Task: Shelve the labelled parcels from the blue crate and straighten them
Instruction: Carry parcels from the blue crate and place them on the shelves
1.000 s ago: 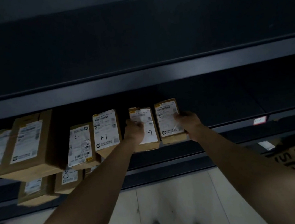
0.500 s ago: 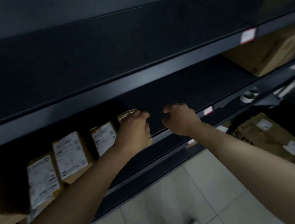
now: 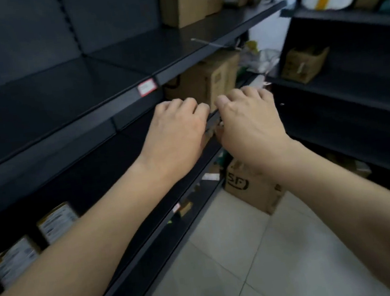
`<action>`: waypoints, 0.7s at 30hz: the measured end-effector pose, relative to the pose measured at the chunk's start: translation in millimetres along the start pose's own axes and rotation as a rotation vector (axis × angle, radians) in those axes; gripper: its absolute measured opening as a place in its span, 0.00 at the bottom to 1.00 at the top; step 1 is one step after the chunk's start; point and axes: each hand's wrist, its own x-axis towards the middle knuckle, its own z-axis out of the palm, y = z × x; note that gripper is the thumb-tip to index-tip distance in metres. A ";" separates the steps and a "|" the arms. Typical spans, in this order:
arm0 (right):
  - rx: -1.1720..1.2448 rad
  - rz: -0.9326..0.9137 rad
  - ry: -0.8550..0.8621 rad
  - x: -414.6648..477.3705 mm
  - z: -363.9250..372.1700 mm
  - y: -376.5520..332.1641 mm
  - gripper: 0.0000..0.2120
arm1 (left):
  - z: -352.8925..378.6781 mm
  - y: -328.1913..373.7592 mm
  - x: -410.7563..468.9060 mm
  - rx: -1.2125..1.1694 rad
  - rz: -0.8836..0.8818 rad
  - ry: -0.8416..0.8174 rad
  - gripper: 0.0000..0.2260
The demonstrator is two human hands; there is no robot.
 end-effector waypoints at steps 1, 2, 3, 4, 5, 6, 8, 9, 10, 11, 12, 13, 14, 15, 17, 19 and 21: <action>-0.022 0.032 0.024 -7.3 -5.6 21.8 0.14 | -3.3 19.4 13.1 0.000 0.030 0.028 0.12; -0.046 0.063 0.047 -15.4 -10.4 43.8 0.14 | -5.9 39.3 26.0 0.004 0.059 0.057 0.11; -0.073 0.093 0.067 -24.4 -15.3 65.6 0.15 | -7.7 59.6 38.7 0.016 0.090 0.086 0.11; -0.098 0.127 0.084 -34.8 -19.8 87.9 0.15 | -9.0 80.9 51.4 0.033 0.124 0.114 0.10; -0.120 0.166 0.094 -46.9 -24.2 110.7 0.15 | -9.6 103.8 64.1 0.051 0.160 0.137 0.10; -0.143 0.210 0.097 -60.6 -28.5 133.8 0.15 | -10.2 127.9 76.6 0.066 0.195 0.156 0.11; -0.194 0.310 0.084 -90.5 -36.9 180.7 0.16 | -10.1 179.7 101.8 0.082 0.263 0.187 0.11; -0.221 0.364 0.070 -106.2 -41.4 203.6 0.17 | -9.9 206.1 113.9 0.071 0.298 0.202 0.11; -0.243 0.420 0.053 -122.3 -46.3 226.0 0.18 | -9.9 232.8 125.4 0.048 0.337 0.216 0.11; -0.261 0.480 0.034 -139.3 -51.3 247.2 0.18 | -10.1 259.7 135.6 0.019 0.382 0.232 0.11; -0.280 0.543 0.019 -156.7 -56.3 267.7 0.18 | -10.2 286.8 145.1 -0.008 0.431 0.253 0.11; -0.304 0.609 0.007 -174.2 -60.8 287.4 0.18 | -10.2 314.1 154.5 -0.036 0.482 0.278 0.11; -0.329 0.676 -0.005 -192.3 -64.7 305.5 0.18 | -10.3 341.3 162.5 -0.069 0.531 0.301 0.11; -0.349 0.749 -0.021 -211.5 -68.3 322.1 0.18 | -10.4 369.1 169.3 -0.111 0.581 0.319 0.11; -0.374 0.902 -0.055 -252.7 -75.1 351.5 0.18 | -10.9 427.7 178.8 -0.206 0.692 0.332 0.12; -0.406 1.043 -0.095 -295.2 -81.1 376.3 0.19 | -9.8 487.2 182.3 -0.284 0.814 0.326 0.12; -0.438 1.176 -0.137 -336.3 -86.0 397.9 0.20 | -8.0 545.5 180.3 -0.358 0.945 0.336 0.12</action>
